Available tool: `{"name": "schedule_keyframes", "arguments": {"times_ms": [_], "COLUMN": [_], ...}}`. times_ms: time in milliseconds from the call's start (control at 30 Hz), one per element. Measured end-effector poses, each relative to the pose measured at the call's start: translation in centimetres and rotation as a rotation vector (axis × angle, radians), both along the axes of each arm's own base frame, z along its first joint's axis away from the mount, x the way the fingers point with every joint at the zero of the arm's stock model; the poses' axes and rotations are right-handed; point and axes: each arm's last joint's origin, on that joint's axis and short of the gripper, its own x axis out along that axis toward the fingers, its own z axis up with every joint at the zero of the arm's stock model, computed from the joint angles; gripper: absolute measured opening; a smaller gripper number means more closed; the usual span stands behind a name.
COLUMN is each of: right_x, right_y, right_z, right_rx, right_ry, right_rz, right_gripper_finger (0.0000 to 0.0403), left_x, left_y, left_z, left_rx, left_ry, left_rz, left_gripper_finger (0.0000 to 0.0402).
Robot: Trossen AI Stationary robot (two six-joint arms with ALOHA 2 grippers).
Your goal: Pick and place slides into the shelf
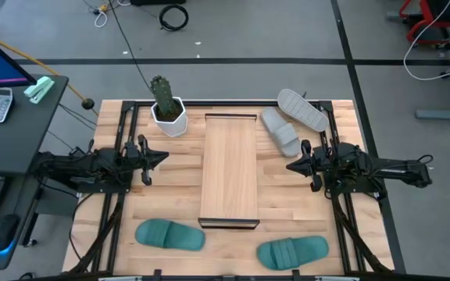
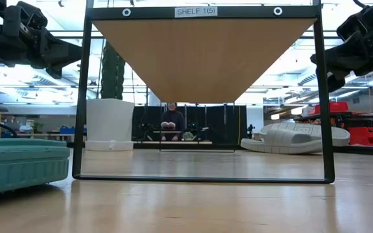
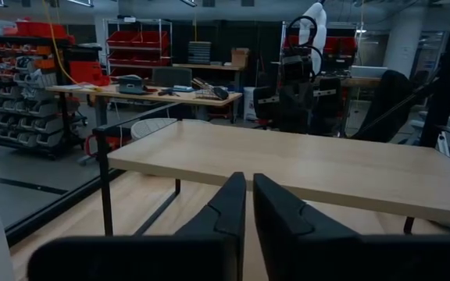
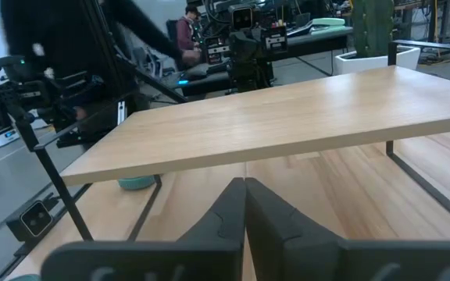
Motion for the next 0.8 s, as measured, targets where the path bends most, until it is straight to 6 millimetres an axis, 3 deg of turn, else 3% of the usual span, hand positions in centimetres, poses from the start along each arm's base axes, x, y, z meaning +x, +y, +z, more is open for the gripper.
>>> {"name": "schedule_keyframes", "arguments": {"times_ms": [800], "right_x": [0.00], "right_y": [0.00], "right_z": [0.01], "right_rx": [0.000], "right_ry": [0.000], "right_rz": [0.000], "right_gripper_finger": [0.0018], "left_x": [0.00], "left_y": [0.00], "left_z": [0.01], "left_rx": [0.000], "left_ry": [0.000], "left_rz": [0.000], "left_gripper_finger": [0.0034]}}
